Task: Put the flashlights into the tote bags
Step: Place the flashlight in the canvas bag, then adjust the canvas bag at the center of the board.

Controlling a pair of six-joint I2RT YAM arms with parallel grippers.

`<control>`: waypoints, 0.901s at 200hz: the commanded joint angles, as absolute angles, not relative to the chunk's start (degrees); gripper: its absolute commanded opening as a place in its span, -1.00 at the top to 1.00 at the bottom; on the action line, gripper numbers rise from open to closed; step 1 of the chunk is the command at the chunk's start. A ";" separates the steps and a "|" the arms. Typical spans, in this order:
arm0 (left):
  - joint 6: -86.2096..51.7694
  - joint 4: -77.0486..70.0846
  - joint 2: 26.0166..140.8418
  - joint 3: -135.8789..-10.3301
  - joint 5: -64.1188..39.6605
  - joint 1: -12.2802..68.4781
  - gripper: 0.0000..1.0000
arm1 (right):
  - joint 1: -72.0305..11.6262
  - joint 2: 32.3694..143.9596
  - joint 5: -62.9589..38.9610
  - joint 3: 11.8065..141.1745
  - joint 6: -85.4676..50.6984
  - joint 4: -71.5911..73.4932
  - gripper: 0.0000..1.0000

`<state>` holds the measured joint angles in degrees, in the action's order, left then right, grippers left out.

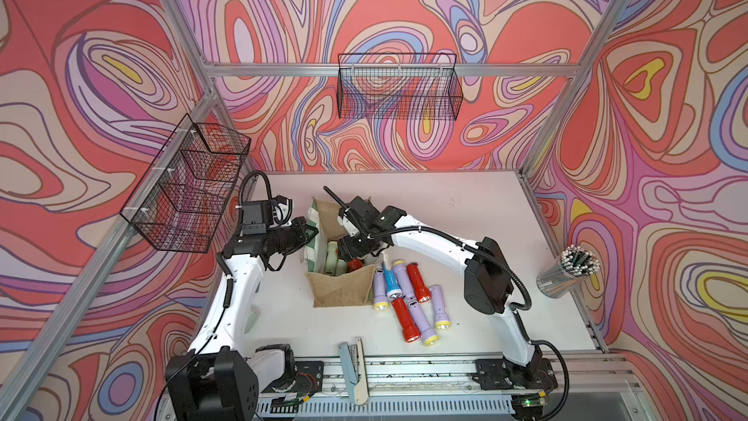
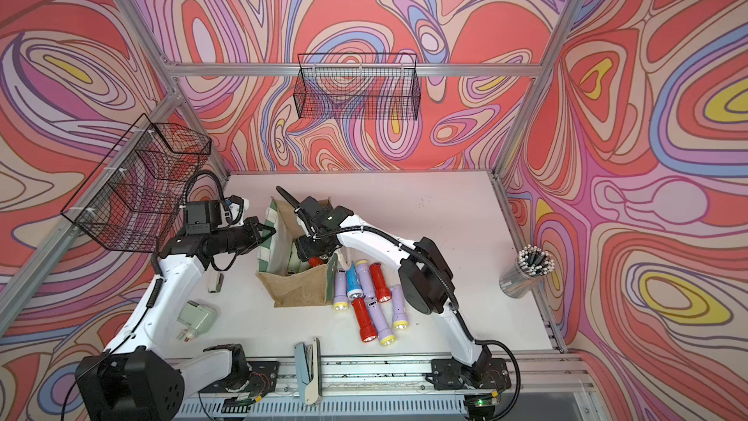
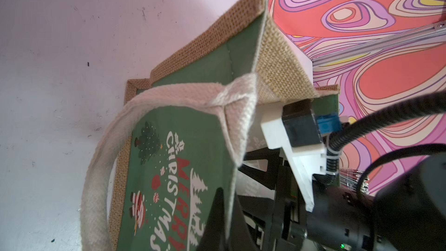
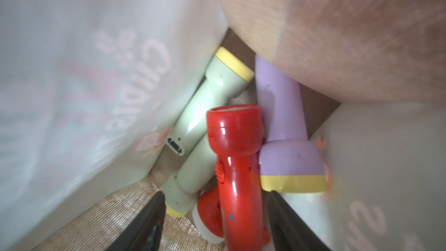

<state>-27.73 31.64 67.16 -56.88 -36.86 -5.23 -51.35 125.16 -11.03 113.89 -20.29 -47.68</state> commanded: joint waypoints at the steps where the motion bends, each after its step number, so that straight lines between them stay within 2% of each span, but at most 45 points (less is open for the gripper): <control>1: -28.12 30.96 66.71 -56.96 -36.70 -5.08 1.00 | -51.14 119.71 -13.00 114.00 -16.89 -44.59 -0.43; 69: -28.20 30.59 66.83 -56.69 -36.54 -5.09 1.00 | -50.85 106.86 -9.81 106.75 -11.23 -36.75 -0.57; 127: -28.30 30.44 66.69 -56.77 -36.43 -5.10 1.00 | -49.67 95.42 -0.26 98.16 -9.31 -35.43 -0.57; 155: -28.21 30.67 66.65 -56.87 -36.25 -5.06 1.00 | -47.08 90.52 7.48 93.59 -13.14 -37.55 -0.58; 180: -28.16 30.64 66.69 -56.78 -35.95 -5.08 1.00 | -40.66 89.82 10.17 92.57 -20.99 -46.14 -0.55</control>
<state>-27.92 31.51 67.16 -56.88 -36.36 -5.23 -46.35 91.05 3.81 93.82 -13.89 -38.50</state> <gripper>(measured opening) 0.051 0.789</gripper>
